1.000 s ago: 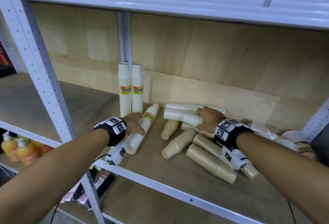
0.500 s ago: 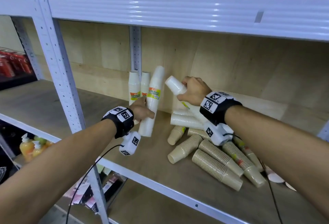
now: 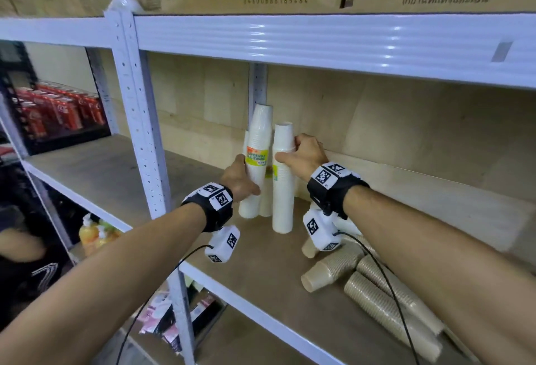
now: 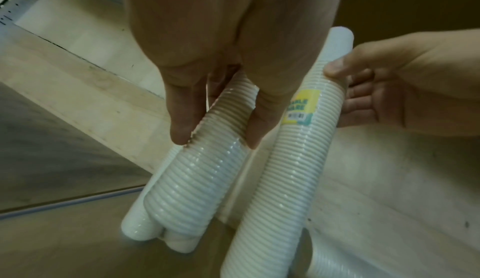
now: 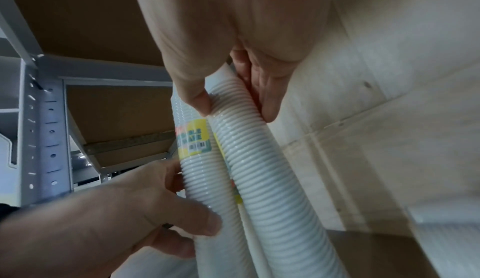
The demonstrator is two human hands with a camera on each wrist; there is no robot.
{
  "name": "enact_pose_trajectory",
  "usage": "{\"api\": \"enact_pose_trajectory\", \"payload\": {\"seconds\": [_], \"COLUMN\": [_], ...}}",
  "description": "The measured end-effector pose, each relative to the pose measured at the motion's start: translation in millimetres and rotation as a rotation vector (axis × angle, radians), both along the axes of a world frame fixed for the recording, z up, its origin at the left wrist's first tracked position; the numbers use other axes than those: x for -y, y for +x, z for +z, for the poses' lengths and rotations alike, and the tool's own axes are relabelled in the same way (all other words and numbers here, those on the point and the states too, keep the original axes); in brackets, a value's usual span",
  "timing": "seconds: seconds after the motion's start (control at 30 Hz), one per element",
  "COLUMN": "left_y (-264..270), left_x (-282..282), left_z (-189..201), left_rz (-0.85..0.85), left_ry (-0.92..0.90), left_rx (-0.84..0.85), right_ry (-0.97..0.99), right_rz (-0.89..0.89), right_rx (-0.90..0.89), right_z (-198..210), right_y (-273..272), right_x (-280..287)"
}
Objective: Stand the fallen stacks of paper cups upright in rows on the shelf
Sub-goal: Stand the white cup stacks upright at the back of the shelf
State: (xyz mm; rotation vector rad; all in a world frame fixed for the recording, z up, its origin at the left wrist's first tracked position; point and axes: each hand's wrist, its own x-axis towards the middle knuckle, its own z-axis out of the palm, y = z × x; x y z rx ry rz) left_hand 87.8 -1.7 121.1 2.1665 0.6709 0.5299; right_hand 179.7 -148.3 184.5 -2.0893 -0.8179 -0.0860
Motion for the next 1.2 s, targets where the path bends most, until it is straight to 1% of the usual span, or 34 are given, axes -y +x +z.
{"api": "enact_pose_trajectory", "payload": {"seconds": [0.2, 0.27, 0.4, 0.57, 0.73, 0.83, 0.9, 1.0, 1.1, 1.2], "left_y": [-1, -1, -2, -3, -3, -6, -7, -9, -10, -9], "left_x": [-8, -11, -12, -12, -12, -16, -20, -27, -35, -36], "left_z": [-30, -40, -56, -68, -67, -55, -40, -6, 30, 54], "left_rz": [0.035, 0.045, 0.055, 0.023, -0.017, -0.086, -0.108, -0.116, -0.129, -0.107], "left_ry": [-0.006, -0.016, -0.045, -0.074, -0.075, -0.059, -0.062, -0.078, -0.026, -0.01], "left_rx": [-0.019, -0.007, -0.035, -0.077, -0.095, -0.102, -0.061, 0.002, 0.016, 0.052], "right_ry": [0.061, 0.06, 0.022, 0.007, 0.027, 0.022, 0.016, 0.037, 0.052, 0.049], "right_rz": [0.033, 0.036, 0.037, 0.063, 0.074, 0.089, 0.096, 0.087, 0.084, 0.058], "right_rx": [-0.105, -0.136, -0.141, -0.165, -0.182, -0.194, -0.186, -0.128, -0.089, -0.049], "right_z": [-22, -28, -36, -47, -49, -47, -41, -28, -16, -9], "right_y": [0, 1, 2, 3, 5, 6, 7, 7, 7, 6], "right_x": [-22, -25, -27, -27, -25, -21, -20, -19, -20, -21]}}
